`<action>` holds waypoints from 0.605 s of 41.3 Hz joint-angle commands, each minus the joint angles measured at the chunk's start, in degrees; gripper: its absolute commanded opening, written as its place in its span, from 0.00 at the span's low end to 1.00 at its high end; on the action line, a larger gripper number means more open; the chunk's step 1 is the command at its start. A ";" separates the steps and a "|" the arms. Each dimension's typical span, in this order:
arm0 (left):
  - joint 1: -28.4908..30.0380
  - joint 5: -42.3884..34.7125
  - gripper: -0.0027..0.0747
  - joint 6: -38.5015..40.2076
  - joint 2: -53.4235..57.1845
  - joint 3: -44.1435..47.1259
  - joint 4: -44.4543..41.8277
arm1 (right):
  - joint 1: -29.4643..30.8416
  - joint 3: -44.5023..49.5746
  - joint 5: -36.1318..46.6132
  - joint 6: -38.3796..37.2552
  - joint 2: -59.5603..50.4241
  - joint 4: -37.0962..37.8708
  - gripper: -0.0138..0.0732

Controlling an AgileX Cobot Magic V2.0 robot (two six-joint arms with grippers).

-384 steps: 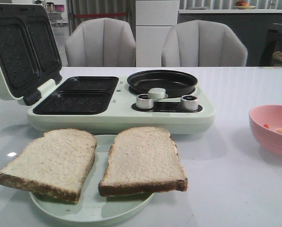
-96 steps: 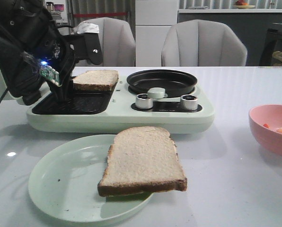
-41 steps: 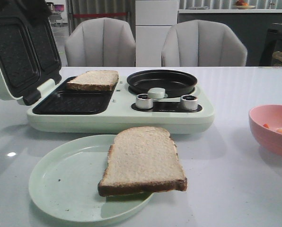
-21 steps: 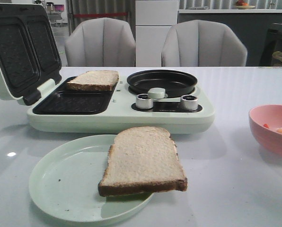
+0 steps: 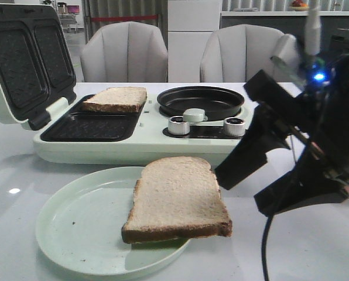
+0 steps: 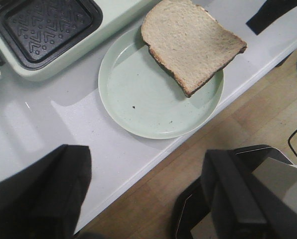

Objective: Make breakfast with bread and shrimp
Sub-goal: 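Reach the right gripper to the remaining bread slice and grasp it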

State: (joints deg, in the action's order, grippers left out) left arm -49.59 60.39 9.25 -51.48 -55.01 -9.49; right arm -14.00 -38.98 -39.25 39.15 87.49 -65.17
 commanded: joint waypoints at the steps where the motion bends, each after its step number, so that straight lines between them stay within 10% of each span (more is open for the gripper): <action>1: -0.34 -3.15 0.69 -0.10 0.69 -1.39 -0.43 | 0.04 -4.00 -1.49 3.85 3.40 -5.27 0.72; 25: -0.34 -3.26 0.69 -0.10 0.69 -1.39 -0.43 | -0.94 -14.31 -3.57 3.85 14.65 -4.82 0.58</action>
State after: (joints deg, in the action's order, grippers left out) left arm -49.59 60.39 9.25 -51.48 -54.90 -9.49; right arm -14.92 -51.73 -39.97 42.12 104.37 -68.07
